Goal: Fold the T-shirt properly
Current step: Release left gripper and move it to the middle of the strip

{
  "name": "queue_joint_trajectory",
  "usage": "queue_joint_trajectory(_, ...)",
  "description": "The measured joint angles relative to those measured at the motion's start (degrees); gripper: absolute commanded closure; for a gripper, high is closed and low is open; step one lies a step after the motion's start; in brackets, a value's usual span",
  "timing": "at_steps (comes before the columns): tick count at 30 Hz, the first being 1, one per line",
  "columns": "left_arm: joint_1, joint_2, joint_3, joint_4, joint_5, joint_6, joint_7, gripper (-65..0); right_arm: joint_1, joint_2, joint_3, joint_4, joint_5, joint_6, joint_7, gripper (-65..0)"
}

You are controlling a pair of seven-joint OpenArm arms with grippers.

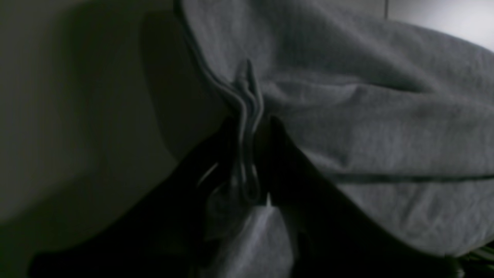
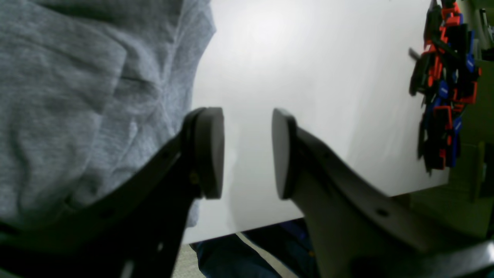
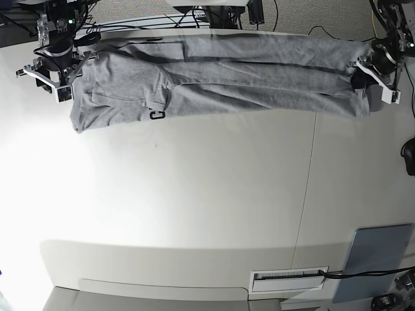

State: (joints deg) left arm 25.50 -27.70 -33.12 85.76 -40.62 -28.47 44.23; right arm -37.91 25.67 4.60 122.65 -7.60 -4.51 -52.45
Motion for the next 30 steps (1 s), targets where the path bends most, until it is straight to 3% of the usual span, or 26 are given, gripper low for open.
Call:
queue_joint_trajectory(6, 3.2, 0.7, 0.0, 12.6, -1.8, 0.5, 5.3, 0.0, 0.0, 0.0, 0.0, 0.0, 0.0, 0.0, 0.0, -21.2)
queue_joint_trajectory(14, 7.5, 12.9, 0.1, 33.2, -5.1, 0.3, 6.8, 0.0, 0.1, 0.0, 0.0, 0.0, 0.0, 0.0, 0.2, -21.2)
queue_joint_trajectory(20, 7.7, 15.0, 9.9, 36.3, -7.1, 0.7, 9.9, 0.0, 0.1, 0.0, 0.0, 0.0, 0.0, 0.0, 0.2, -21.2)
queue_joint_trajectory(27, 7.6, 15.0, 27.2, 36.2, 3.0, 13.3, 5.3, 0.0, 0.1, 0.0, 0.0, 0.0, 0.0, 0.0, 0.3, -21.2)
queue_joint_trajectory(30, 5.8, 14.9, 33.1, 36.2, 5.3, 16.7, 5.1, 0.0, 0.1, 0.0, 0.0, 0.0, 0.0, 0.0, 0.4, -21.2)
